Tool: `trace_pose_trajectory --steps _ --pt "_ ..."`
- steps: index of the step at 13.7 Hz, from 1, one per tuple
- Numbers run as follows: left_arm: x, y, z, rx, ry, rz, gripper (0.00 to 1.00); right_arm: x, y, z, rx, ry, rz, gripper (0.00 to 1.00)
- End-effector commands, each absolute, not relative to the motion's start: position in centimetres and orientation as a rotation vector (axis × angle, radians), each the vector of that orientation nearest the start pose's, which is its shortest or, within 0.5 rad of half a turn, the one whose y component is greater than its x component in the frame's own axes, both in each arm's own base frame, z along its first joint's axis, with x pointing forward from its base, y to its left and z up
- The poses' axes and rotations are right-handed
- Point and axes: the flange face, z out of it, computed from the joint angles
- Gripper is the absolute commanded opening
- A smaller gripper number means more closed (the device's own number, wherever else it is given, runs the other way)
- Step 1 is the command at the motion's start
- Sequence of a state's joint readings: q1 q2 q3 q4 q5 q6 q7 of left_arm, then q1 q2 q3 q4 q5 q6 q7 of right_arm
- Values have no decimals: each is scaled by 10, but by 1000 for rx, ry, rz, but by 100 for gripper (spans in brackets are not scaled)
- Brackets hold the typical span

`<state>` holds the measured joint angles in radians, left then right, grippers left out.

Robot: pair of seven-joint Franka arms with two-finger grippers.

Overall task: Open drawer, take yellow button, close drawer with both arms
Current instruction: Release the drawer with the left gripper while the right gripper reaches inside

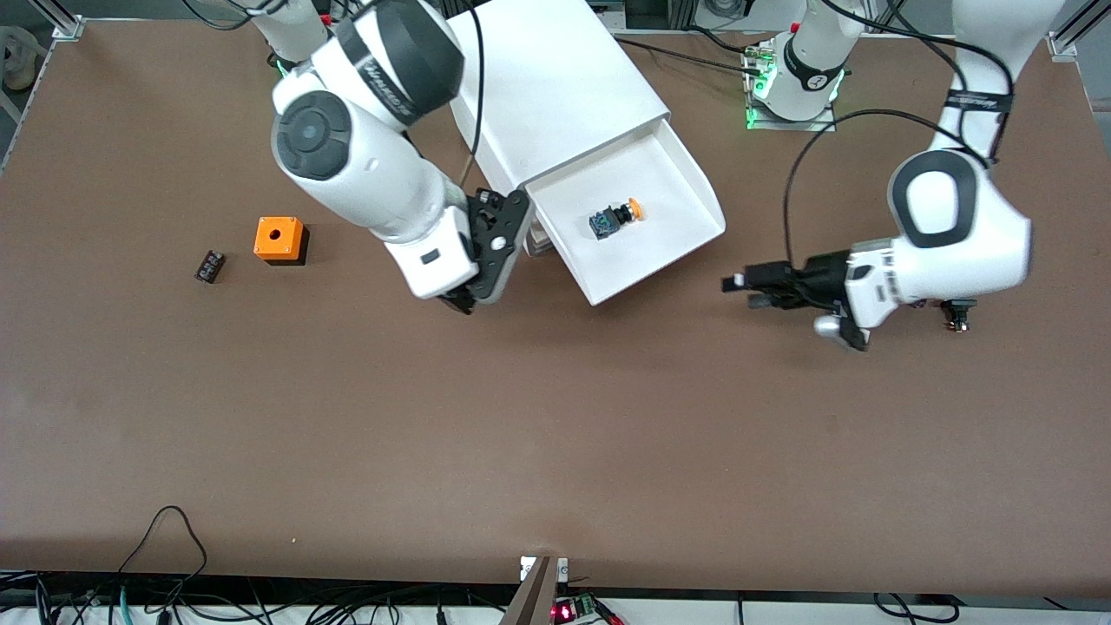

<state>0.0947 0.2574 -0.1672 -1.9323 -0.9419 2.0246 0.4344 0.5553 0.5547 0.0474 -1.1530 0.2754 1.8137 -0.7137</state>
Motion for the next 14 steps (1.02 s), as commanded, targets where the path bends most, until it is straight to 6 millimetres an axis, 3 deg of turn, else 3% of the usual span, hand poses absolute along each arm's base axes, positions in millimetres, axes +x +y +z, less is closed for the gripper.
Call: trace_pose_trajectory --steps 1,3,4,7,9,11,14 --pt "611 -51 398 2310 50 84 100 588 456 479 -2127 -1881 -240 100" --pt "614 -23 415 2368 42 128 100 569 483 471 -2065 -1962 -229 100" --pt "618 -12 435 2445 -32 146 100 556 498 470 -2044 -2004 -220 100" --pt "621 1 484 2641 -224 138 100 527 536 471 -2003 -2184 -234 100" --pt "620 4 514 2765 -252 78 100 518 552 451 -1981 -2221 -199 100" --pt "619 6 541 2877 -165 60 100 509 564 437 -1961 -2312 -174 100" --pt "618 2 561 2968 -97 28 100 504 569 423 -1947 -2320 -129 100"
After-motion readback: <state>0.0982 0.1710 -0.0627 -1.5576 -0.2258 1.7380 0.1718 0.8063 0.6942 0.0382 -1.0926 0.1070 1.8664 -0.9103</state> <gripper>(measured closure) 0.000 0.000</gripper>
